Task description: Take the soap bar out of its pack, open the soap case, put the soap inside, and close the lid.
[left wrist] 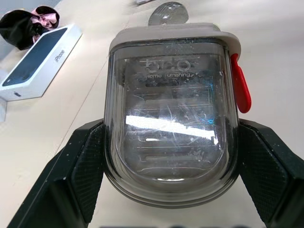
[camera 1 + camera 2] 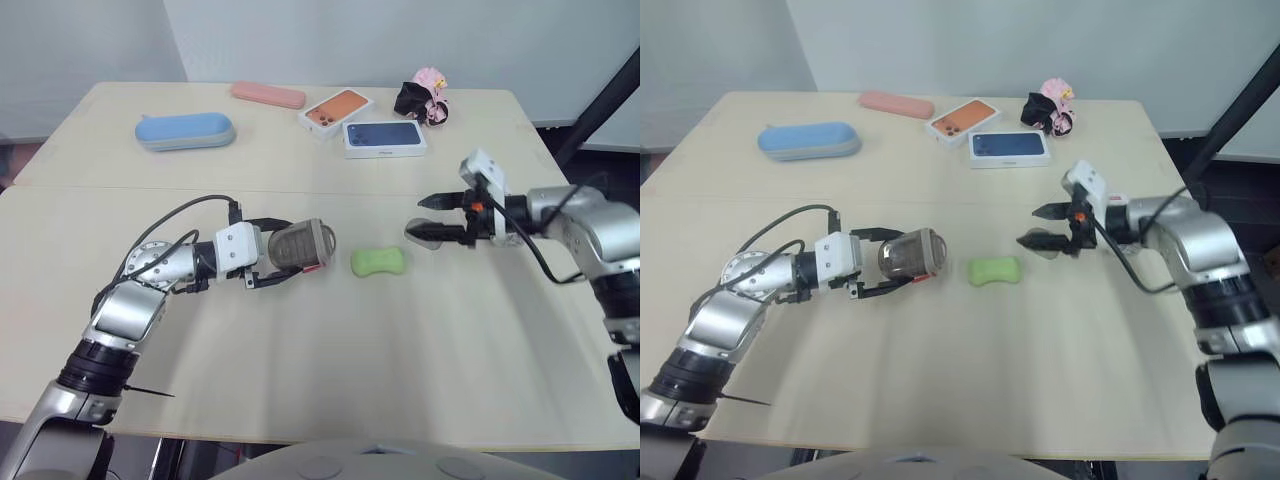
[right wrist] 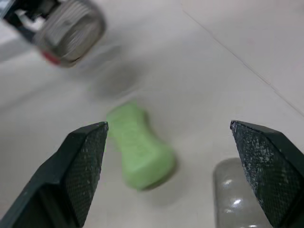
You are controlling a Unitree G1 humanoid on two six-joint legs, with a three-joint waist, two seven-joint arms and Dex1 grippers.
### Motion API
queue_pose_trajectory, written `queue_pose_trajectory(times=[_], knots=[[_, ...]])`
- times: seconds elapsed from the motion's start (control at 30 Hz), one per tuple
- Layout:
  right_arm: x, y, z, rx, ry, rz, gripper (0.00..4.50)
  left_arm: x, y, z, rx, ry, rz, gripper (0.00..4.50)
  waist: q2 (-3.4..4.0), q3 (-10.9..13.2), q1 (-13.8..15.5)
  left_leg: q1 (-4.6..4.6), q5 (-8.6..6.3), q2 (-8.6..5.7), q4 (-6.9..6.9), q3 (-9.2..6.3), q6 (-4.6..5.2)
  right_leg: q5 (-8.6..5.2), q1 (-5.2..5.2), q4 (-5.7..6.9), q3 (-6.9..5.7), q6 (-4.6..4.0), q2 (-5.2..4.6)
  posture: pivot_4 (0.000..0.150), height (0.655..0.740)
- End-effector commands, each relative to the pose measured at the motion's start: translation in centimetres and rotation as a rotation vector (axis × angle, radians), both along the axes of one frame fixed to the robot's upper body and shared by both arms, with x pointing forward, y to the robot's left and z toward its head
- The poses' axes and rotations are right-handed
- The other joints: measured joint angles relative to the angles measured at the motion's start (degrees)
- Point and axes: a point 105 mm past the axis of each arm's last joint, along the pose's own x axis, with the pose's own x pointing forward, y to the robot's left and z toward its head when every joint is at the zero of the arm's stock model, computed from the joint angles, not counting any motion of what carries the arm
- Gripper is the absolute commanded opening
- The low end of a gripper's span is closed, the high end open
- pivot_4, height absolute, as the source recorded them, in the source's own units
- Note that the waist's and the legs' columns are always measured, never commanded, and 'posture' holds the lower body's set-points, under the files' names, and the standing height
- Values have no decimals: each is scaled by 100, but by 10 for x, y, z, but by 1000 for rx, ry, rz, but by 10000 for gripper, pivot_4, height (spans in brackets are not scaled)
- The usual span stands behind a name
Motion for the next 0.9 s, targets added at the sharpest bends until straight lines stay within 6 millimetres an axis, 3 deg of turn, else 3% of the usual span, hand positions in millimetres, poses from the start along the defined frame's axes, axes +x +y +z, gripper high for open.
queue_pose_trajectory(times=[0.03,0.3,0.53,0.9], knots=[[-29,-3,-4,-10,-202,209,44409,2,6,6,16,29,-9,34826,-2,-1,-13,0,1,1,0,0,1,0,0,3,0,-1,-1,1500,7400],[-55,-10,-38,31,-197,303,44409,3,15,-2,125,138,-22,34826,-2,-2,-136,-3,9,-2,0,-1,12,-1,-6,13,5,-2,-10,1500,7400],[-53,-8,-46,63,-202,250,44409,12,24,-9,291,141,3,34826,-2,-3,-171,-3,11,-3,0,-3,14,-1,-5,13,6,-2,-9,1500,7400],[-46,-6,-52,67,-201,192,44409,15,13,-2,432,171,-65,34826,-1,-3,-163,-3,12,-6,0,-4,16,-1,-4,13,2,-2,-11,1500,7400]])
